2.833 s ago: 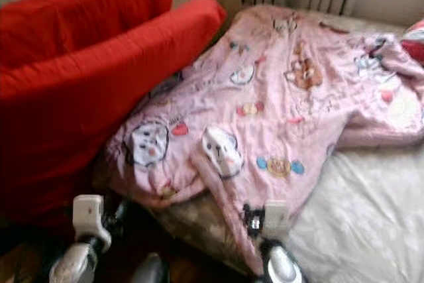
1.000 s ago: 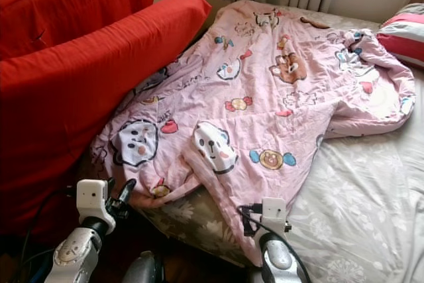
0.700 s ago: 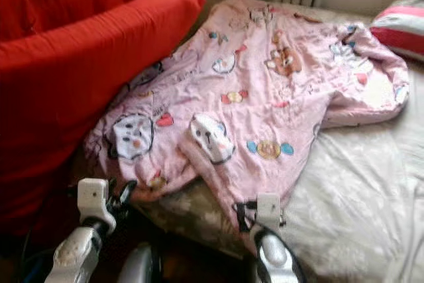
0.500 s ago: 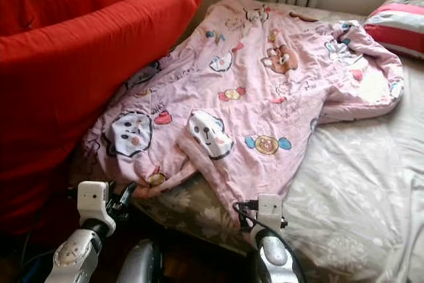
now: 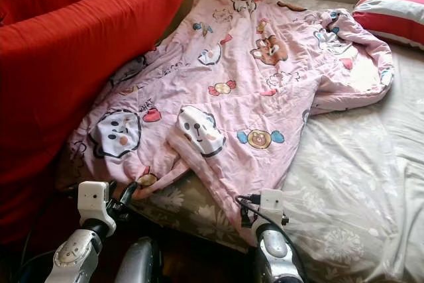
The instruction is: Clean up the room
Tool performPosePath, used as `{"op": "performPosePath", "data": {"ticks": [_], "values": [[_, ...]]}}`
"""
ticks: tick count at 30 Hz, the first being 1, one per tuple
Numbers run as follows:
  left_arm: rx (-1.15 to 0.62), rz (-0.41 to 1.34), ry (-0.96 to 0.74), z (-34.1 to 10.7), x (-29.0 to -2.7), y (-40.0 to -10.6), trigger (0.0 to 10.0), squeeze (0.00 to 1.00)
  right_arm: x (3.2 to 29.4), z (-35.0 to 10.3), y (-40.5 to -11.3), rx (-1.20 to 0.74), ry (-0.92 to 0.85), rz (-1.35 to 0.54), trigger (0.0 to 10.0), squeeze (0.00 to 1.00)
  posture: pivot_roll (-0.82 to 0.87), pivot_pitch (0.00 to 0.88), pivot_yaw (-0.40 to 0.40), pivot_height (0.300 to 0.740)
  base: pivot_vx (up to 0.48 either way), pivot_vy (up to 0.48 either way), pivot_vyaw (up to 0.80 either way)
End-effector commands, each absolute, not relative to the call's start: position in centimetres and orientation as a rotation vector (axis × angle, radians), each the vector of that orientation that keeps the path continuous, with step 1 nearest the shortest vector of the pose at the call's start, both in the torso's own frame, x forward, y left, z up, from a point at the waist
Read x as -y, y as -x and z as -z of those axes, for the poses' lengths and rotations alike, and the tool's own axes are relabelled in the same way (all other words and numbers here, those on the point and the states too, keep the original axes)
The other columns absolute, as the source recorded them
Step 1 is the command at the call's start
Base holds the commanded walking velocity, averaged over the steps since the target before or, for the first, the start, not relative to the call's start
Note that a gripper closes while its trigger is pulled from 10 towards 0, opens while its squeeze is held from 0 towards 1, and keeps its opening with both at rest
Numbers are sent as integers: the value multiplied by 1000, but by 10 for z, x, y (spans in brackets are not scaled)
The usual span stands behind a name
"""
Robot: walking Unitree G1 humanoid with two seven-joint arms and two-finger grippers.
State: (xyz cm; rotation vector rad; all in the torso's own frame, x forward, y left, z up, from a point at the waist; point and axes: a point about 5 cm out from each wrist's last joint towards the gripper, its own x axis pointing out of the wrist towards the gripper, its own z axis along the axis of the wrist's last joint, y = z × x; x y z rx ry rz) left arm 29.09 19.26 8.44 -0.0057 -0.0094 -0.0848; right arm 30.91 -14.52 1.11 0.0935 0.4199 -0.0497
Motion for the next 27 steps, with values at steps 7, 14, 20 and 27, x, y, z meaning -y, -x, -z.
{"op": "performPosePath", "data": {"ticks": [7, 14, 20, 27], "values": [[-7, 85, 13, -82, -194, -288, 10000, 0, 137, 1, -301, -517, -65, 6, 10000, 0, 46, 252, 53, 566, 0, 0, 0], [-13, 87, 12, -81, -195, -287, 10000, 0, 132, 3, -300, -548, -39, -32, 0, 0, 50, 253, 54, 566, 0, 0, 0], [-15, 96, 12, -80, -193, -287, 10000, 0, 134, 6, -297, -562, -30, -21, 0, 0, 45, 253, 53, 566, 0, 0, 0], [-14, 109, 22, -80, -187, -288, 10000, 0, 140, 7, -296, -573, -24, -10, 0, 0, 38, 244, 47, 566, 0, 0, 0]]}}
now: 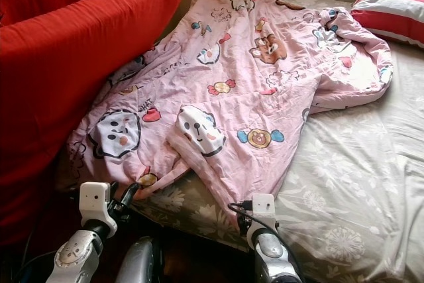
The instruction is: Clean up the room
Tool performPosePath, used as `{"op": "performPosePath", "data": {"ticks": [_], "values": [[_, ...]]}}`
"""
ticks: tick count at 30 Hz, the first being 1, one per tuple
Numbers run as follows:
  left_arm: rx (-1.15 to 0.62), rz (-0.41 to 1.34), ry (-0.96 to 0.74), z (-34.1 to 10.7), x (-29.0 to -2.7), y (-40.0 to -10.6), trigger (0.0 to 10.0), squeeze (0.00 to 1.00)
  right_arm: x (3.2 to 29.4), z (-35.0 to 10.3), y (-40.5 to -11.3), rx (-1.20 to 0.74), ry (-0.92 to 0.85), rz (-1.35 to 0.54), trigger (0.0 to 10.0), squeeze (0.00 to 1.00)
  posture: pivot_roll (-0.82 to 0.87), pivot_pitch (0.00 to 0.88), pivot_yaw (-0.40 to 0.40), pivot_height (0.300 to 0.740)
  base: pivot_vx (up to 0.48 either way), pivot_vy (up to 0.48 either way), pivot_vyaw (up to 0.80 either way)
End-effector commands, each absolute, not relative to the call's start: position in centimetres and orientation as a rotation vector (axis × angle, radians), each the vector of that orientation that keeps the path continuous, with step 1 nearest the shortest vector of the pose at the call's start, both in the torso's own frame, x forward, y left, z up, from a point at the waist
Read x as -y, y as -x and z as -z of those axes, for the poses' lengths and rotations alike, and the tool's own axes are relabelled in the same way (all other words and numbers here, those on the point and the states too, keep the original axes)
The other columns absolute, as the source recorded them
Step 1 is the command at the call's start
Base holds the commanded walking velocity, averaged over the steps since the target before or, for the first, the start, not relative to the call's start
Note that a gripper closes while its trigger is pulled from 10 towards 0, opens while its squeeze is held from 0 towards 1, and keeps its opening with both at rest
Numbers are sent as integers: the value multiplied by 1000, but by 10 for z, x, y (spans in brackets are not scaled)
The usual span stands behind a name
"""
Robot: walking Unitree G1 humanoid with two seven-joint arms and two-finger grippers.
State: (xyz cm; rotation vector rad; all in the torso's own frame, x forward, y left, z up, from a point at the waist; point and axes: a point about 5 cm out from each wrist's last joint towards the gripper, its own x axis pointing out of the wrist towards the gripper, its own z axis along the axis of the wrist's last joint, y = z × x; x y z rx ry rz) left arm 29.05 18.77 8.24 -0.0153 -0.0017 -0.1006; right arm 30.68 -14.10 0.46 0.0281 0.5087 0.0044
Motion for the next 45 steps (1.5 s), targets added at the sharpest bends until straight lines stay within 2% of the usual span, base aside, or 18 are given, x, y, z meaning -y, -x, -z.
{"op": "performPosePath", "data": {"ticks": [1, 30, 42, 43, 44, 45], "values": [[-13, 110, 23, -80, -186, -289, 10000, 0, 140, 7, -296, -573, -22, -9, 0, 0, 39, 243, 46, 566, 0, 0, 0], [-12, 134, 30, -79, -180, -293, 10000, 0, 145, 0, -302, -514, -33, 16, 0, 0, 31, 162, 45, 566, 0, 0, 0], [-17, 129, 31, -76, -181, -292, 10000, 0, 152, -14, -311, -412, -64, 47, 0, 0, 24, 169, 42, 566, 0, 0, 0], [-17, 128, 31, -76, -180, -292, 10000, 0, 153, -15, -312, -406, -60, 48, 392, 0, 24, 177, 42, 566, 0, 0, 0], [-18, 124, 33, -76, -181, -292, 10000, 0, 155, -17, -313, -390, -55, 52, 4980, 0, 23, 182, 41, 566, 0, 0, 0], [-19, 122, 34, -76, -181, -292, 10000, 0, 155, -18, -314, -380, -58, 53, 10000, 0, 23, 184, 41, 566, 0, 0, 0]]}}
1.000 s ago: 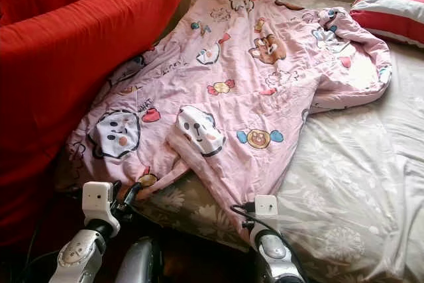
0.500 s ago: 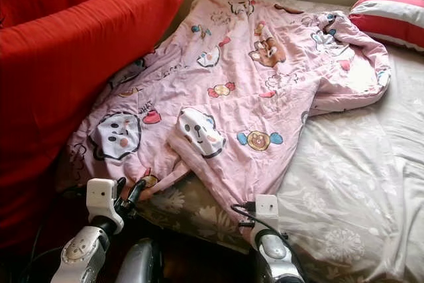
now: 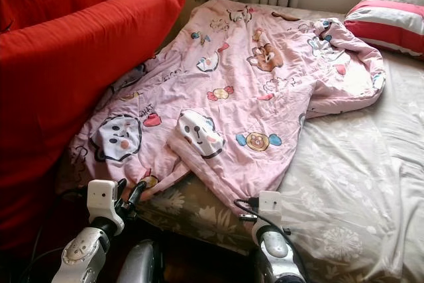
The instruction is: Clean up the room
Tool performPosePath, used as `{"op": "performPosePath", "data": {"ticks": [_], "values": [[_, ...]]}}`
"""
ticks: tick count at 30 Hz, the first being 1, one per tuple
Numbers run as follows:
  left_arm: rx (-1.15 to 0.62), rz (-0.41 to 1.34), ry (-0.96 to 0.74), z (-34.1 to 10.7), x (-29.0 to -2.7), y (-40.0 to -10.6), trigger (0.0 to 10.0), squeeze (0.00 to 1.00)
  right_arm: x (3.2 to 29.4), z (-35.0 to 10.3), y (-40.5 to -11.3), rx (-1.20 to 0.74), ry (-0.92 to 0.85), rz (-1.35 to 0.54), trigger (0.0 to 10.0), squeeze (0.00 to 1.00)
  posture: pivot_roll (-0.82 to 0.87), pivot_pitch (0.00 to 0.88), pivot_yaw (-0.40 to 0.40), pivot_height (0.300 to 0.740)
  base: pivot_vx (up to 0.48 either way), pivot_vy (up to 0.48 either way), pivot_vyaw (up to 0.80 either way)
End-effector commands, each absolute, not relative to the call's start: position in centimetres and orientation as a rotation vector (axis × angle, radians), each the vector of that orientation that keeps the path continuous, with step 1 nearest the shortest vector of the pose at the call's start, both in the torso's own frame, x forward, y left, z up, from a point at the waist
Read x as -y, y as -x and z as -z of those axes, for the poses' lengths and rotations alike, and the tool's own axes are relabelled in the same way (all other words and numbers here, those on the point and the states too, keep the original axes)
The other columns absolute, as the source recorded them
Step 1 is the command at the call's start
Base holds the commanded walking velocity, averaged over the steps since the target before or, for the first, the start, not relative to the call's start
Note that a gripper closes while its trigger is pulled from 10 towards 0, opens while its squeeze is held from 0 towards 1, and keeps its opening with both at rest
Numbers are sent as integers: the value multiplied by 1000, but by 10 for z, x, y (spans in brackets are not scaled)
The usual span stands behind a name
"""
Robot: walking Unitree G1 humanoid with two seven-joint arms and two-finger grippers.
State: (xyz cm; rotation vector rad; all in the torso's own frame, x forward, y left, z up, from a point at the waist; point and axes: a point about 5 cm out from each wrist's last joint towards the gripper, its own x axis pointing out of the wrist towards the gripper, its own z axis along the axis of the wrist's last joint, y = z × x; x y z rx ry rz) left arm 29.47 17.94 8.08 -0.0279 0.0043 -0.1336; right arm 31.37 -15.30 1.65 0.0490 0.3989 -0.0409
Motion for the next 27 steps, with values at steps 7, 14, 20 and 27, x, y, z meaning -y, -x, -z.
{"op": "performPosePath", "data": {"ticks": [7, 14, 20, 27], "values": [[-22, 115, 34, -74, -182, -291, 10000, 0, 156, -20, -313, -338, -107, 45, 10000, 0, 21, 189, 41, 576, 0, 0, 0], [-24, 110, 32, -74, -184, -291, 10000, 0, 158, -21, -314, -329, -109, 57, 10000, 0, 21, 193, 41, 611, 0, 0, 0], [-29, 105, 31, -72, -185, -290, 10000, 0, 157, -27, -317, -289, -116, 50, 10000, 0, 22, 197, 39, 641, 0, 0, 0], [-34, 102, 31, -70, -186, -289, 10000, 0, 157, -30, -318, -271, -117, 47, 10000, 0, 22, 202, 37, 671, 0, 0, 0]]}}
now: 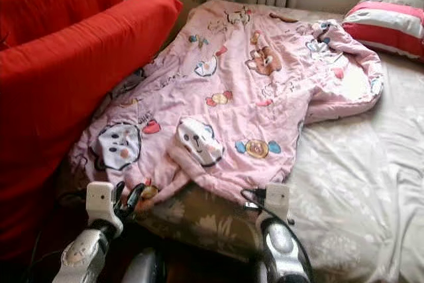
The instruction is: Clean up the room
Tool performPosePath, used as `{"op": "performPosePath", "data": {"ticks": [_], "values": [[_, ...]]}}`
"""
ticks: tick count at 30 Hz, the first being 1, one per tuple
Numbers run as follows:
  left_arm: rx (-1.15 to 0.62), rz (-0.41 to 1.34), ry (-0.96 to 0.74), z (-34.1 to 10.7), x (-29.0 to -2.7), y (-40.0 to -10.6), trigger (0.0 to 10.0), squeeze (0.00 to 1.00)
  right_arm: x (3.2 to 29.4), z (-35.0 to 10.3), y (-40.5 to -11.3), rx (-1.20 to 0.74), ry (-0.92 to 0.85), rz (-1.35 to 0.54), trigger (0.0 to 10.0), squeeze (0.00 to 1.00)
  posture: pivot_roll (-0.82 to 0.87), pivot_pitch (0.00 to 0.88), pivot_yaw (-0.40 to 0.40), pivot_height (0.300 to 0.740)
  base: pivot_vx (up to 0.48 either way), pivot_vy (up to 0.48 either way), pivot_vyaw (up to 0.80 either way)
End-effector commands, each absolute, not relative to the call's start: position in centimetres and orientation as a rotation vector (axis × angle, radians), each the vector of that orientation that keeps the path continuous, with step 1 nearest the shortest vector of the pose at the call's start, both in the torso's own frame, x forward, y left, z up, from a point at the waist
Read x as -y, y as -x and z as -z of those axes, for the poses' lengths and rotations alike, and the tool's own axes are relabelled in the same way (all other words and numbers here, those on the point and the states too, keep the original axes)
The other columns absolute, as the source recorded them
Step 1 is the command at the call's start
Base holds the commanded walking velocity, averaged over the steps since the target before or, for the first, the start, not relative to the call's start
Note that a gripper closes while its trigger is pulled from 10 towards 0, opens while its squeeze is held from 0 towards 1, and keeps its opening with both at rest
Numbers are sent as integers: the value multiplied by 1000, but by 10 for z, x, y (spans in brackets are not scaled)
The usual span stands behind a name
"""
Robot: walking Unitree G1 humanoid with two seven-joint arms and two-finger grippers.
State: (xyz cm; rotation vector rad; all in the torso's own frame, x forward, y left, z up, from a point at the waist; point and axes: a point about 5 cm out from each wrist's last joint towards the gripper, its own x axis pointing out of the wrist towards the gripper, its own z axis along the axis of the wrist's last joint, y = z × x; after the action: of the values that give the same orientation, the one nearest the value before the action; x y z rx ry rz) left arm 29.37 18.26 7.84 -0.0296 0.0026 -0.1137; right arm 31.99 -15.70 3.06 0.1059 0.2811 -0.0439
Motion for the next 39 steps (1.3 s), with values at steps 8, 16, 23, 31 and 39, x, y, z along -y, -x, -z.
{"op": "performPosePath", "data": {"ticks": [8, 16, 23, 31, 39], "values": [[-29, 95, 33, -70, -187, -289, 10000, 0, 156, -32, -319, -255, -117, 46, 10000, 0, 23, 206, 36, 716, 0, 0, 0], [-26, 94, 33, -70, -187, -289, 10000, 0, 156, -35, -320, -231, -121, 41, 10000, 0, 22, 209, 36, 740, 0, 0, 0], [-29, 94, 32, -69, -187, -289, 10000, 0, 154, -37, -321, -215, -122, 29, 10000, 0, 23, 212, 36, 740, 0, 0, 0], [-27, 94, 35, -69, -186, -288, 10000, 0, 154, -39, -321, -193, -142, 37, 10000, 0, 23, 217, 34, 740, 0, 0, 0], [-27, 94, 35, -69, -186, -288, 10000, 0, 154, -39, -321, -193, -142, 37, 10000, 0, 23, 217, 34, 740, 0, 0, 0]]}}
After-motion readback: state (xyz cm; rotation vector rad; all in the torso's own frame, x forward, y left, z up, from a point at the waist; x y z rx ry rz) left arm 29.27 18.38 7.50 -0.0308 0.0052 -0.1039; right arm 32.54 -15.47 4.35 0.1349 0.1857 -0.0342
